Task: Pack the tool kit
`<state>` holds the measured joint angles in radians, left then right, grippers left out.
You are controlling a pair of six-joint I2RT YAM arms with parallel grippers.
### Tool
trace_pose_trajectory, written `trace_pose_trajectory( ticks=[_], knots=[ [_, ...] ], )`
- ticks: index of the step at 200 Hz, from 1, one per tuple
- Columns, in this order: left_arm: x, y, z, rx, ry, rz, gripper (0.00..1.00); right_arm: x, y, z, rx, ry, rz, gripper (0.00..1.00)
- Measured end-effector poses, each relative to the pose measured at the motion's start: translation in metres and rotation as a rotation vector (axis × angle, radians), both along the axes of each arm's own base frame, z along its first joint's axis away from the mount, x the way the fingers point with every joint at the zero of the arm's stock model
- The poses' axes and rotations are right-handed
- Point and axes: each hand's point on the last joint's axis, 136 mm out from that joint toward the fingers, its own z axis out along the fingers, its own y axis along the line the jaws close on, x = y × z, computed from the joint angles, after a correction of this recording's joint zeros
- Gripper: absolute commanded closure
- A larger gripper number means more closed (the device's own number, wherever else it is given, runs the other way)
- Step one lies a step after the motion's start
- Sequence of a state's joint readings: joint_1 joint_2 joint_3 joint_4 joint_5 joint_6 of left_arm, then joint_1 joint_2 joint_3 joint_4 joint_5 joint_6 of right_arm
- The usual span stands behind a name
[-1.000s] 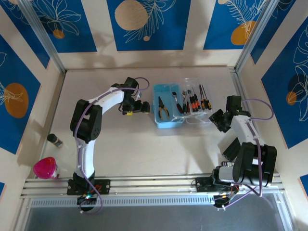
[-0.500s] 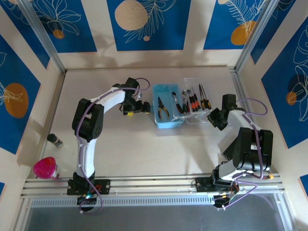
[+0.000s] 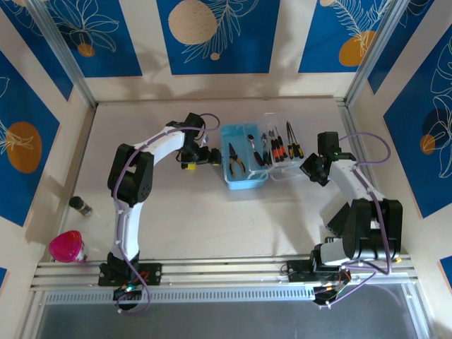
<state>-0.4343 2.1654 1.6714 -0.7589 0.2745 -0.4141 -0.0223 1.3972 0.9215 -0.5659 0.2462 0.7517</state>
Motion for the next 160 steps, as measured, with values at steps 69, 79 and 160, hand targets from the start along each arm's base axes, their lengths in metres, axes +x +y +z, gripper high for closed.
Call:
trace_pose_trajectory(
  ticks=[69, 79, 160],
  knots=[
    [0.0, -0.001, 0.0, 0.002, 0.012, -0.001, 0.0, -0.008, 0.031, 0.067, -0.2, -0.097, 0.149, 1.0],
    [0.0, -0.001, 0.0, 0.002, 0.013, 0.002, 0.0, -0.011, 0.039, 0.076, -0.233, -0.115, 0.177, 1.0],
    [0.001, -0.001, 0.0, -0.001, 0.017, 0.022, 0.0, -0.037, 0.114, 0.117, -0.389, -0.172, 0.35, 1.0]
  ],
)
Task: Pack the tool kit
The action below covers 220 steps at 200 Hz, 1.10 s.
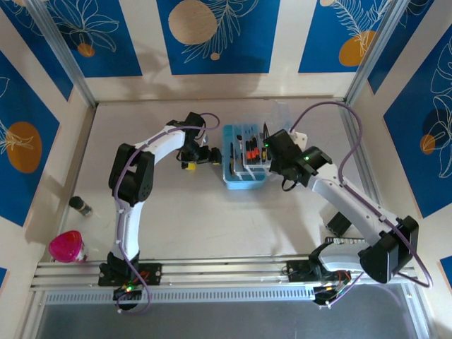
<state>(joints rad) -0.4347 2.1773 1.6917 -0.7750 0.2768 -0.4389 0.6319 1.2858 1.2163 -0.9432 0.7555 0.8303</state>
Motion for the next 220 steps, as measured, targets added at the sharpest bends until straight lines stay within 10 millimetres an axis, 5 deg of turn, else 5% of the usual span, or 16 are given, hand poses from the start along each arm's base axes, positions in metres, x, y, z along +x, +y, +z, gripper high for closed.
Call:
trace_pose_trajectory(
  ticks=[48, 73, 109, 151, 185, 220],
  knots=[
    [0.0, 0.0, 0.0, 0.0, 0.0, 0.0, 0.0, -0.007, 0.043, 0.006, 0.018, -0.015, 0.065, 1.0],
    [0.0, -0.001, 0.0, 0.0, -0.001, -0.001, 0.0, -0.014, 0.058, 0.003, 0.039, 0.013, 0.089, 0.86],
    [0.0, 0.0, 0.0, 0.005, -0.003, -0.001, 0.0, -0.027, 0.062, -0.014, 0.006, 0.103, 0.106, 0.69],
    [0.0, 0.0, 0.0, 0.012, -0.007, -0.002, 0.0, -0.028, 0.062, -0.008, 0.005, 0.106, 0.103, 0.62],
    [-0.001, 0.002, 0.0, 0.019, -0.03, -0.008, 0.0, -0.02, 0.061, -0.007, 0.039, 0.122, 0.132, 0.29],
    [-0.01, 0.024, 0.009, 0.049, -0.138, -0.037, 0.0, 0.015, 0.044, -0.006, 0.157, 0.137, 0.153, 0.05]
  ],
)
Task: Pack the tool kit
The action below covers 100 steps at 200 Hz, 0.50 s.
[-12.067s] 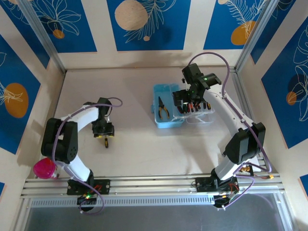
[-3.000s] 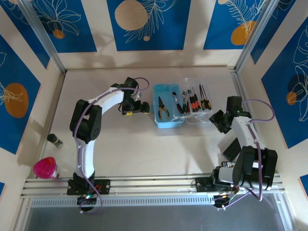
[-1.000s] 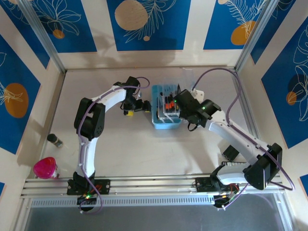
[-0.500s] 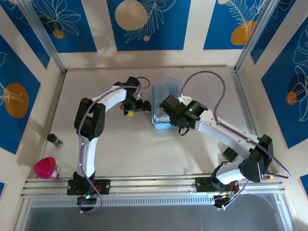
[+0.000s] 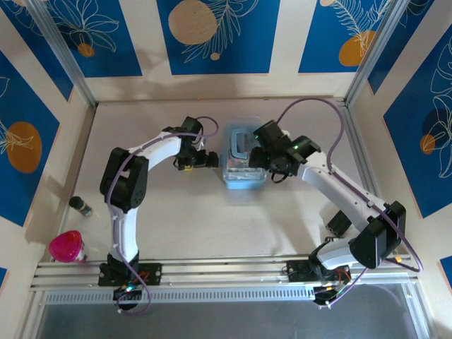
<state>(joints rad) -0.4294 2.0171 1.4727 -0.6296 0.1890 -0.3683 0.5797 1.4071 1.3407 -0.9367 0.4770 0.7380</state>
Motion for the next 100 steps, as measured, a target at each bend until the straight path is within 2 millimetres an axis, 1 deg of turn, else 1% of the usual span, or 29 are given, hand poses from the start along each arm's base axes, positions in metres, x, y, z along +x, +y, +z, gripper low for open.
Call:
trace_pose_trajectory(
  ticks=[11, 18, 34, 47, 59, 75, 89, 100],
  knots=[
    [-0.002, 0.008, 0.008, 0.019, -0.05, -0.02, 0.0, 0.012, -0.004, -0.002, 0.016, 0.016, 0.025, 0.02],
    [-0.002, 0.012, 0.015, 0.03, -0.085, -0.036, 0.0, 0.02, -0.004, -0.004, 0.025, 0.026, 0.046, 0.01],
    [0.003, 0.018, 0.03, 0.05, -0.185, -0.069, 0.0, 0.042, 0.006, -0.011, 0.041, 0.047, 0.109, 0.0],
    [0.006, 0.023, 0.036, 0.068, -0.265, -0.097, 0.0, 0.062, 0.015, -0.02, 0.05, 0.061, 0.163, 0.01],
    [0.002, 0.026, 0.035, 0.082, -0.324, -0.127, 0.0, 0.079, 0.021, -0.03, 0.054, 0.072, 0.196, 0.01],
    [-0.011, 0.029, 0.028, 0.095, -0.386, -0.183, 0.0, 0.096, 0.026, -0.048, 0.059, 0.097, 0.232, 0.01],
    [-0.025, 0.03, 0.021, 0.102, -0.442, -0.234, 0.0, 0.105, 0.023, -0.062, 0.057, 0.121, 0.243, 0.01],
    [-0.035, 0.029, 0.018, 0.101, -0.486, -0.272, 0.0, 0.11, 0.024, -0.066, 0.076, 0.134, 0.259, 0.01]
  ],
)
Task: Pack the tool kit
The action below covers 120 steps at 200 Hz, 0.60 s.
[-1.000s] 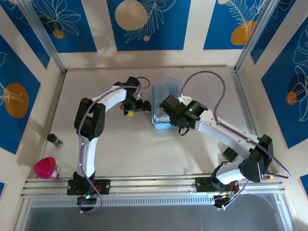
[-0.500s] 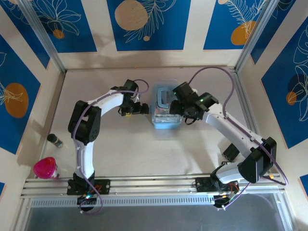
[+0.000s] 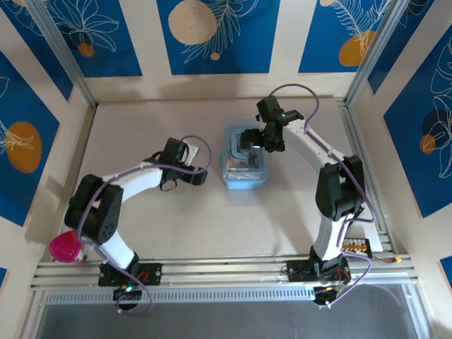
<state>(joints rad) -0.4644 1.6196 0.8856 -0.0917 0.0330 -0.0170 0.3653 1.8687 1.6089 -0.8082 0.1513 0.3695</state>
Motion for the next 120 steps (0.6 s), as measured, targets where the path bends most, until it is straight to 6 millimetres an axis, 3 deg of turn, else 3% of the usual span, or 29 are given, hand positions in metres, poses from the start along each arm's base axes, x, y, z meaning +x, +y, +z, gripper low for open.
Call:
trace_pose_trajectory(
  ticks=[24, 54, 120],
  knots=[
    [-0.01, -0.006, 0.002, -0.021, -0.109, -0.074, 0.0, 0.012, 0.0, 0.005, 0.015, -0.025, 0.021, 0.01],
    [-0.003, -0.014, 0.014, -0.049, -0.207, -0.111, 0.0, 0.016, 0.01, -0.003, 0.054, -0.018, 0.074, 0.01],
    [-0.001, -0.026, 0.025, -0.097, -0.246, -0.151, 0.0, 0.007, 0.031, -0.018, 0.061, -0.006, 0.175, 0.0]
  ],
)
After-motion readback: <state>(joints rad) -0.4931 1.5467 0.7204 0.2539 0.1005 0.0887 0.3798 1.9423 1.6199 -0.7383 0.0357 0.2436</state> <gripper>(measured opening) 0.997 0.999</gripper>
